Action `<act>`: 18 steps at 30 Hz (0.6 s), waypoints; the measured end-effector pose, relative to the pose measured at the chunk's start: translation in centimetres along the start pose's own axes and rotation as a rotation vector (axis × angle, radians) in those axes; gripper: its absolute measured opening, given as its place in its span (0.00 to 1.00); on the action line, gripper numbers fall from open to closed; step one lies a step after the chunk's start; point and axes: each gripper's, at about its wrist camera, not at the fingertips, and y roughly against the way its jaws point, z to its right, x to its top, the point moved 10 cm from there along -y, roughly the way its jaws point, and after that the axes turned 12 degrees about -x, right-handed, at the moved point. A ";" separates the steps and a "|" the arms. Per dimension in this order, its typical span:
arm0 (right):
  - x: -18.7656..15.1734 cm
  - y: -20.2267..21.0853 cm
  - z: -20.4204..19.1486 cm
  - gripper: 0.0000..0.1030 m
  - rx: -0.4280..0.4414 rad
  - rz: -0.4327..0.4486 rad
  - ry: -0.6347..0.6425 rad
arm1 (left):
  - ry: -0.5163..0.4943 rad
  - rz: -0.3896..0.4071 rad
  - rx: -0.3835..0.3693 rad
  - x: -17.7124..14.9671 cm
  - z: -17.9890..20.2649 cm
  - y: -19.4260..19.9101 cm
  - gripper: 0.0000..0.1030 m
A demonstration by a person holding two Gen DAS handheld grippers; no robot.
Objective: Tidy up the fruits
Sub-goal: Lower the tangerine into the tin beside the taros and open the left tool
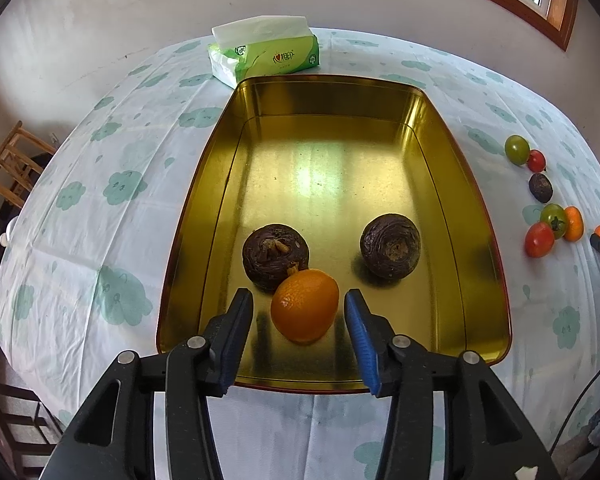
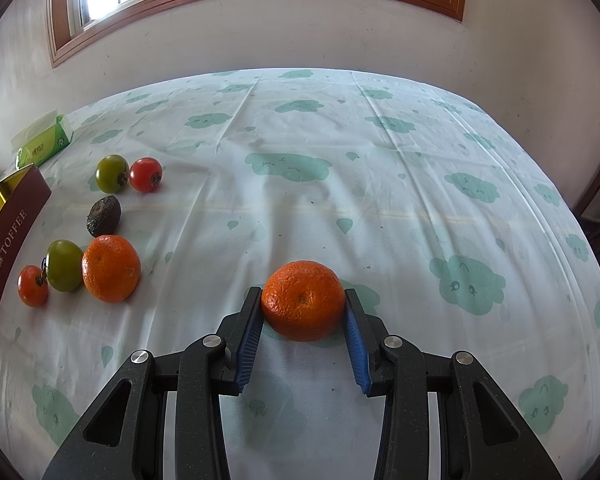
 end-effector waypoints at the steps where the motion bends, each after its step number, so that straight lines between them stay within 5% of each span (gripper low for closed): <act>1: 0.0 0.0 0.1 0.39 0.000 0.000 0.000 | 0.000 0.001 -0.002 0.1 0.1 0.1 0.46; 18: 0.0 0.1 -0.2 0.38 -0.010 0.003 0.004 | -0.004 0.061 -0.023 0.3 0.4 2.2 0.70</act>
